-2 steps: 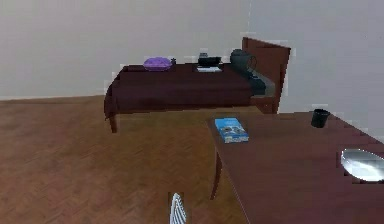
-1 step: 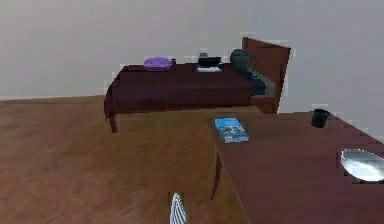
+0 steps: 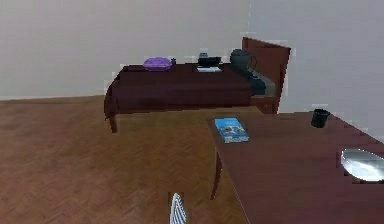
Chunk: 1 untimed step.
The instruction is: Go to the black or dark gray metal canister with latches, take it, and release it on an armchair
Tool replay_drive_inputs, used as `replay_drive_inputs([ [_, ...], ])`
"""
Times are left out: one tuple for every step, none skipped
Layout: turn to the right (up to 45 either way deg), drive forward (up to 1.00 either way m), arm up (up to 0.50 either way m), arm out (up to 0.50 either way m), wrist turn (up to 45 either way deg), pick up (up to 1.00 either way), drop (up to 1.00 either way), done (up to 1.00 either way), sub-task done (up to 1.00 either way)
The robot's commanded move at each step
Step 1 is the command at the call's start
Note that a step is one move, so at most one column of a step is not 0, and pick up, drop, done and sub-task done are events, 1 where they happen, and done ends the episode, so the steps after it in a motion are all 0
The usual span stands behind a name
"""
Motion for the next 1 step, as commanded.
replay_drive_inputs([
  [0.0, 0.0, 0.0, 0.5, 0.0, 0.0, 0.0, 0.0, 0.0],
])
